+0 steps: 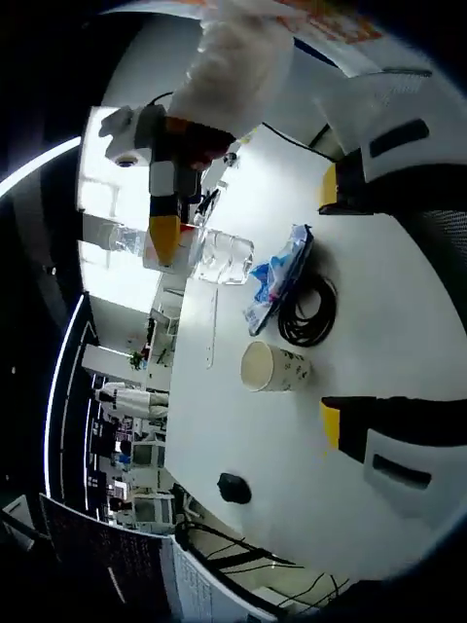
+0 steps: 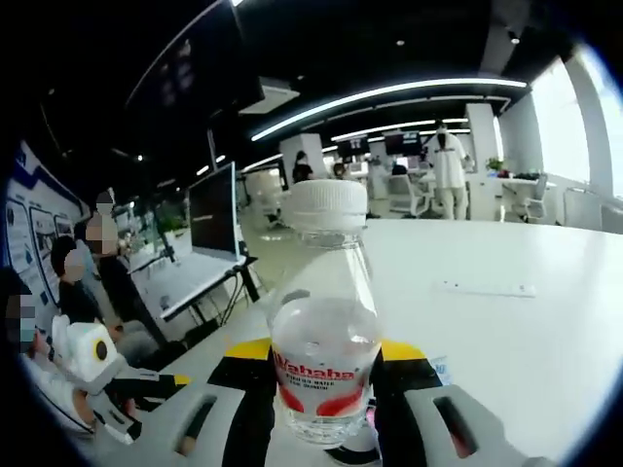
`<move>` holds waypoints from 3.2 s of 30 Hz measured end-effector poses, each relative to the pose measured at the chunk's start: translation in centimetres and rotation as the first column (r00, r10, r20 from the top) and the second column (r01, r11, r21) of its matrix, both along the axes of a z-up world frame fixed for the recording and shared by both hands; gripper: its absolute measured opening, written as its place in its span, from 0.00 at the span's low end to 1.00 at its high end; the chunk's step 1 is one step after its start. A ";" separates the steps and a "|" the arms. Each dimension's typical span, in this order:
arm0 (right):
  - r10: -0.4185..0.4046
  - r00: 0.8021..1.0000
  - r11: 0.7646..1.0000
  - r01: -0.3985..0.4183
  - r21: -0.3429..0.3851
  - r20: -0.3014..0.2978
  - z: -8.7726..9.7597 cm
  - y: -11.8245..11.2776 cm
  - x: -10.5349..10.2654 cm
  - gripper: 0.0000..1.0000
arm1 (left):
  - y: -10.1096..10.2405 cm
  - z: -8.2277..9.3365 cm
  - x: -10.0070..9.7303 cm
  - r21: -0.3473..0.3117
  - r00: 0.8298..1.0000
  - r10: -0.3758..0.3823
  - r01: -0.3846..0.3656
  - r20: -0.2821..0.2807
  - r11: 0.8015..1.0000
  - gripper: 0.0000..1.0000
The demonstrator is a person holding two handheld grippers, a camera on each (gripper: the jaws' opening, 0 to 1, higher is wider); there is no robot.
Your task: Arrange the tabletop items into an orderly group along one side of the table until the central work area is clear of visible clutter.
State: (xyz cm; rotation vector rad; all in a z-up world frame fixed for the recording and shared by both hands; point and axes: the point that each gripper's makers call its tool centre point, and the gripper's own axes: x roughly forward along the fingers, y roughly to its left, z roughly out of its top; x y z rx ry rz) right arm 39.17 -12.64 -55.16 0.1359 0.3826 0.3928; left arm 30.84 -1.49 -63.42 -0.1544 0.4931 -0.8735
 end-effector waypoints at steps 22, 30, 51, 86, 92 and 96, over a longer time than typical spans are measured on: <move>-0.012 0.998 0.996 0.006 -0.086 -0.064 -4.5 1.2 -5.6 0.37 | -4.6 10.0 2.1 -0.210 0.997 -0.046 0.058 0.064 0.976 0.64; 0.021 0.996 0.993 -0.030 -0.111 -0.084 -5.3 2.4 -7.1 0.37 | -7.7 11.3 1.9 -0.189 0.986 -0.140 0.155 0.086 0.970 0.56; 0.174 0.983 0.968 -0.180 -0.176 -0.051 -5.7 5.0 -9.2 0.38 | -8.3 9.5 0.4 -0.105 0.942 -0.331 0.335 0.051 0.936 0.20; 0.660 0.750 0.750 -0.661 0.010 0.048 -3.5 9.3 -12.1 0.38 | -6.9 13.4 -3.1 -0.113 0.795 -0.586 0.604 0.155 0.789 0.21; 0.539 0.841 0.842 -0.539 -0.014 0.040 -3.7 8.7 -10.4 0.38 | -6.4 13.2 -1.6 -0.061 0.873 -0.465 0.478 0.148 0.877 0.21; 0.496 0.867 0.868 -0.495 -0.035 0.041 -3.5 8.6 -9.9 0.38 | -6.2 14.1 -1.1 -0.080 0.915 -0.360 0.379 0.184 0.922 0.21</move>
